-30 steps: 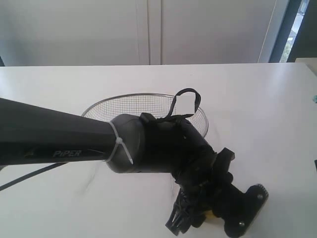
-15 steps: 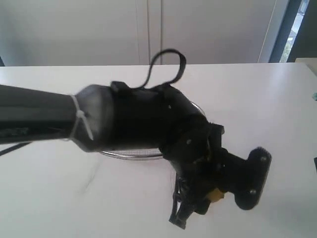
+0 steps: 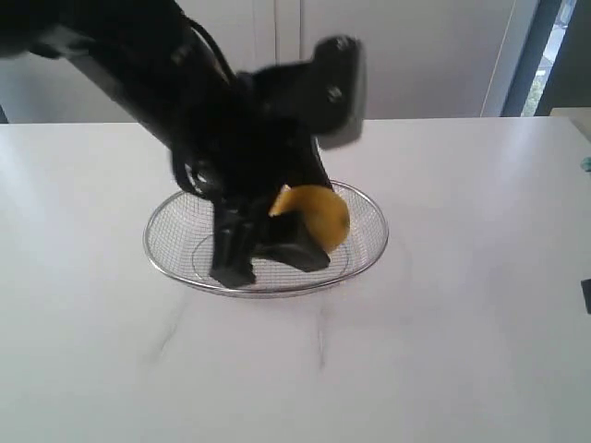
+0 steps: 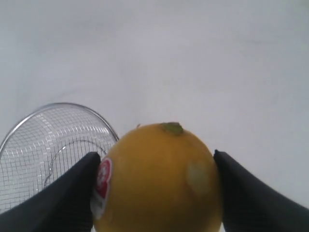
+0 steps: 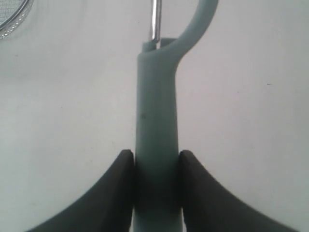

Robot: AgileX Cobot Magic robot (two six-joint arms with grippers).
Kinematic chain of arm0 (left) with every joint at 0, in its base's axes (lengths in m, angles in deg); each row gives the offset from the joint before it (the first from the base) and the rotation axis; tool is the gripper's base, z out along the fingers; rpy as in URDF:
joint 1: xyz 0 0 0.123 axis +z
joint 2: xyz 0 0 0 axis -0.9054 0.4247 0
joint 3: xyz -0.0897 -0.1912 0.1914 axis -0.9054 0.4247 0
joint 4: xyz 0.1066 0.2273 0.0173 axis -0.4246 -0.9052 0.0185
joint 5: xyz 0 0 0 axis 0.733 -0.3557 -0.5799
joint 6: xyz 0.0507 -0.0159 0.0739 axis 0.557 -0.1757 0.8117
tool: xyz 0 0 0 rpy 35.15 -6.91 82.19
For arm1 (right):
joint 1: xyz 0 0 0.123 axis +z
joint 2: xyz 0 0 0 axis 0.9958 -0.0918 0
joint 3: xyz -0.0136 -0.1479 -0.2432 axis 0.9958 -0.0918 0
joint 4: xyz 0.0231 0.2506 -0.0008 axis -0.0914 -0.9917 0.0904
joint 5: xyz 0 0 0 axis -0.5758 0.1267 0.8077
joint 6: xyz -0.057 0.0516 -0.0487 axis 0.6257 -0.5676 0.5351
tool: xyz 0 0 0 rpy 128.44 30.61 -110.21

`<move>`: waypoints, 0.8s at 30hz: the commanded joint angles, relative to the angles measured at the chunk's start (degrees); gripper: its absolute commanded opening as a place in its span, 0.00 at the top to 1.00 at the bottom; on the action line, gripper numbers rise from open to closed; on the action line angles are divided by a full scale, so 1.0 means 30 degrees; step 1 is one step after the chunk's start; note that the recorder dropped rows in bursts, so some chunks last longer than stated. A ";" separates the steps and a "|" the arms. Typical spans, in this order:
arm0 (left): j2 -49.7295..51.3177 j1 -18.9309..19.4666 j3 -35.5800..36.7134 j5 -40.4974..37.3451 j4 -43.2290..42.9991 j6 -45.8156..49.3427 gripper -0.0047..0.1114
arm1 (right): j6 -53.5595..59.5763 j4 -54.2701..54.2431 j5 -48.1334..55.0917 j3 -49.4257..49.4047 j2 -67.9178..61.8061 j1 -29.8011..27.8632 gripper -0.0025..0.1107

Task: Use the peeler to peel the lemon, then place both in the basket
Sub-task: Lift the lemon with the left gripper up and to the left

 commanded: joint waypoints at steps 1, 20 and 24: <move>-0.2209 0.2557 -0.0036 -0.2949 0.4655 0.3157 0.96 | -0.0066 0.0167 -0.0861 -0.0057 0.0115 -0.0123 0.98; -0.8760 1.2530 0.7720 -0.3600 1.3045 0.8277 0.96 | 0.1095 -0.1305 -0.1527 -0.0021 0.0079 -0.0123 0.98; -0.9693 1.4134 0.9922 -0.3014 1.4894 0.9600 0.96 | 0.1303 -0.1445 -0.1497 0.0204 0.0040 -0.0123 0.98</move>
